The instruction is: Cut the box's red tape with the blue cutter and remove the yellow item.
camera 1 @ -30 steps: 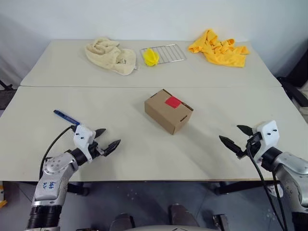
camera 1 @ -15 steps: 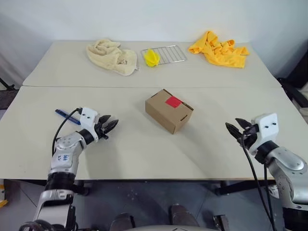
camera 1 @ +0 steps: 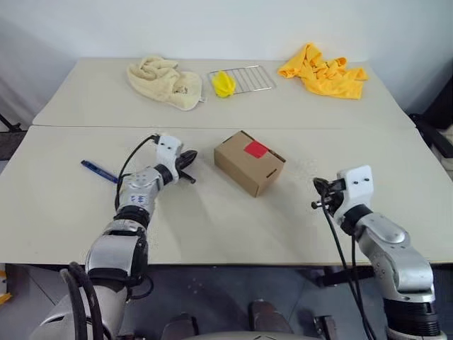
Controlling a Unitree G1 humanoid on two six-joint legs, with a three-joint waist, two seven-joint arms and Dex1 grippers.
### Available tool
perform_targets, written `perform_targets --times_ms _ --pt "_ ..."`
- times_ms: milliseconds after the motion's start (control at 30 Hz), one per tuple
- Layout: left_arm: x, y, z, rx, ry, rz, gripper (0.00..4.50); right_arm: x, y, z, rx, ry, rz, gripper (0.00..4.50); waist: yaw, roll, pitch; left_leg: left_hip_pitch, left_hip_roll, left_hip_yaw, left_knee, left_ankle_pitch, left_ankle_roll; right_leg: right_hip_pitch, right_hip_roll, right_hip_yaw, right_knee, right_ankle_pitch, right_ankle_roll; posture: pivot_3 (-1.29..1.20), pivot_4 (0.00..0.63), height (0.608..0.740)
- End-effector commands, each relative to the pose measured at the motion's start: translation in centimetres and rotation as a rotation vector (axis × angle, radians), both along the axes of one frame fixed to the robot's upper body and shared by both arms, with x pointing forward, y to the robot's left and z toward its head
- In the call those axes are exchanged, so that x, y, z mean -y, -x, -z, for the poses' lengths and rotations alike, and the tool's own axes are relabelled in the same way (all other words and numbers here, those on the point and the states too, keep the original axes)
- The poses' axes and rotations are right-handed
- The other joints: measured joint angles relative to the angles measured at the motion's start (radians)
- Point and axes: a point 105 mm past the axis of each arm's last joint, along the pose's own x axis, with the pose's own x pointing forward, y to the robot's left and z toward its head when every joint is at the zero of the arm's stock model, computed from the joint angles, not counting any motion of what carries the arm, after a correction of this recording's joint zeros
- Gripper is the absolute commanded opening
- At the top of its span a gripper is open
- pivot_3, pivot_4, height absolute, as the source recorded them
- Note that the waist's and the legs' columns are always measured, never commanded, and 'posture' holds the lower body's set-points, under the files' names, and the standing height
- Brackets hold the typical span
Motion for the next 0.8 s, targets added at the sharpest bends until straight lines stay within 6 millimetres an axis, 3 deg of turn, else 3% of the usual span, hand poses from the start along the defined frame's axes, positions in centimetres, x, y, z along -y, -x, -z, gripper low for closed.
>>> perform_targets --times_ms 33,100,200,467,633,800 --pt "2.0 -0.5 -2.0 0.047 -0.009 0.047 0.06 -1.1 -0.7 -0.2 -0.016 -0.008 0.0 0.0 -0.001 0.0 0.0 -0.003 0.0 0.0 0.001 0.0 0.0 -0.003 0.0 0.0 0.002 0.0 0.0 0.0 0.15 0.74" --pt "3.3 -0.5 -2.5 0.047 -0.007 0.084 0.06 -2.0 -1.2 0.2 -0.044 -0.002 -0.018 0.0 -0.005 0.0 0.0 -0.011 0.0 0.001 0.003 0.0 0.0 -0.015 -0.001 -0.004 0.008 0.0 0.0 0.0 0.15 0.74" --pt "4.6 -0.5 -3.2 0.05 -0.006 0.128 0.06 -3.1 -2.0 0.6 -0.08 0.014 -0.028 0.0 -0.009 0.0 0.0 -0.011 0.0 0.001 0.003 0.0 0.0 -0.018 -0.003 -0.01 0.011 0.001 0.0 0.0 0.15 0.74" --pt "7.2 0.6 -2.9 0.03 -0.064 0.292 0.06 -6.2 -3.2 -1.3 -0.032 0.035 -0.109 0.0 -0.013 0.0 0.0 -0.012 0.0 0.002 0.002 0.0 0.0 -0.025 -0.005 -0.014 0.015 0.001 -0.001 0.0 0.15 0.74" --pt "8.3 1.6 -2.3 0.007 -0.081 0.394 0.06 -6.6 -1.8 -1.9 -0.045 0.082 -0.157 0.0 -0.01 0.0 0.0 -0.014 0.0 0.001 0.003 0.0 0.0 -0.027 -0.006 -0.017 0.016 0.002 -0.002 0.0 0.15 0.74" --pt "8.9 2.6 -1.5 -0.013 -0.07 0.482 0.06 -6.7 0.5 -1.4 -0.104 0.136 -0.201 0.0 -0.009 0.0 0.0 -0.015 0.0 0.0 0.003 0.0 0.0 -0.028 -0.007 -0.019 0.016 0.002 -0.002 0.0 0.15 0.74"
